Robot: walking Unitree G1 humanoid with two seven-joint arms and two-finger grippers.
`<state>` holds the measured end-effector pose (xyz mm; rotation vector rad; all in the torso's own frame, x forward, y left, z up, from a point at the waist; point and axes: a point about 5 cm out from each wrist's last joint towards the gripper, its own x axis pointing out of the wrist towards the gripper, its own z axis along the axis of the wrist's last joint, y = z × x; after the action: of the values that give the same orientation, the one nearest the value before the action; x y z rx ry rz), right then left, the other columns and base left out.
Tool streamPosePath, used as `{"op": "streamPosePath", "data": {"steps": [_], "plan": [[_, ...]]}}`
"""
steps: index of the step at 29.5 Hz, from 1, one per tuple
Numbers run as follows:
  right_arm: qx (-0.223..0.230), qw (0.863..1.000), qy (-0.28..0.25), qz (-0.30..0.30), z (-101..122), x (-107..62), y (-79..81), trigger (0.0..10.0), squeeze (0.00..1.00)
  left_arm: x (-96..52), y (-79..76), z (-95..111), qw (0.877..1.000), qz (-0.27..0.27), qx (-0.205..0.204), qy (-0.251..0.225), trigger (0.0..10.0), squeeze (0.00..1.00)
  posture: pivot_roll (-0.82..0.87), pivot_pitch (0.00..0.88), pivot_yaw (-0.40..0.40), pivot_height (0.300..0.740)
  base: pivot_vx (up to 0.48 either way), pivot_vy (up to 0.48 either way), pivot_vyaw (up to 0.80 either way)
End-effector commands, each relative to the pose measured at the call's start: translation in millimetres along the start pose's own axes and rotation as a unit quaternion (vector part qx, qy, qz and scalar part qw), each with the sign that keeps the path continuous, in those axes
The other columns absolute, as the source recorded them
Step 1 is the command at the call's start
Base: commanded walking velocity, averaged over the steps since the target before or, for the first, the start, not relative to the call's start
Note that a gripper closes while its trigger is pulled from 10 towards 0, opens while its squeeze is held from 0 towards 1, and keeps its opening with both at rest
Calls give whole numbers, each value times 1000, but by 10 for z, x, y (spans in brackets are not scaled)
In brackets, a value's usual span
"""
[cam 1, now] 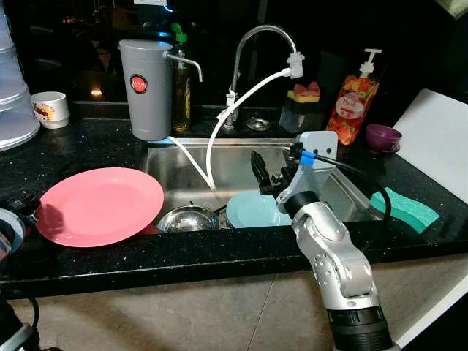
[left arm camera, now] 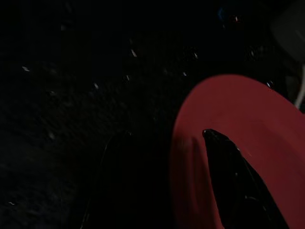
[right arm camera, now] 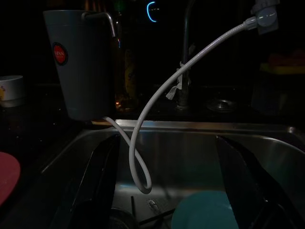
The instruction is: Kitchen organization
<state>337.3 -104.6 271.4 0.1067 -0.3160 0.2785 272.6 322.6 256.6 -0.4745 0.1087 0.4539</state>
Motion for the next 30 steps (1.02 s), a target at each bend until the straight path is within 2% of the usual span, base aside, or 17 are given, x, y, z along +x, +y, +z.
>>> {"op": "streamPosePath", "data": {"steps": [1, 2, 5, 12, 14, 16, 17, 18, 30], "plan": [[2, 1000, -7, 3, 57, 7, -10, 10000, 0, -17, 4, -40, 1000, -1, -5, 8, 10000, 0, 121, 106, -96, 740, 0, 0, 0], [2, 1000, -7, 3, 57, 7, -10, 10000, 0, -17, 4, -40, 1000, -1, -5, 8, 10000, 0, 121, 106, -96, 740, 0, 0, 0], [0, 1000, -7, 5, 58, 9, -10, 10000, 0, -6, -23, -143, 997, -28, -48, 47, 10000, 0, 121, 104, -98, 740, 0, 0, 0], [1, 1000, -6, 4, 50, 11, -17, 10000, 0, 16, -21, -276, 996, -20, -49, 79, 10000, 0, 121, 98, -97, 740, 0, 0, 0], [1, 1000, -6, 4, 46, 15, -12, 10000, 0, 32, -60, -326, 993, -34, -64, 91, 10000, 0, 120, 93, -98, 740, 0, 0, 0], [1, 1000, -6, 4, 44, 18, -10, 10000, 0, 37, -69, -335, 993, -37, -67, 92, 9608, 0, 117, 90, -98, 740, 0, 0, 0], [1, 1000, -6, 4, 44, 19, -10, 10000, 0, 41, -72, -341, 993, -38, -69, 92, 7529, 0, 117, 90, -98, 740, 0, 0, 0], [0, 1000, -6, 4, 45, 19, -11, 10000, 0, 46, -69, -344, 992, -38, -73, 93, 0, 0, 115, 89, -97, 740, 0, 0, 0], [1, 1000, -7, 3, 48, 22, -14, 10000, 0, 48, -94, -301, 991, -47, -104, 73, 0, 0, 117, 87, -98, 740, 0, 0, 0]]}}
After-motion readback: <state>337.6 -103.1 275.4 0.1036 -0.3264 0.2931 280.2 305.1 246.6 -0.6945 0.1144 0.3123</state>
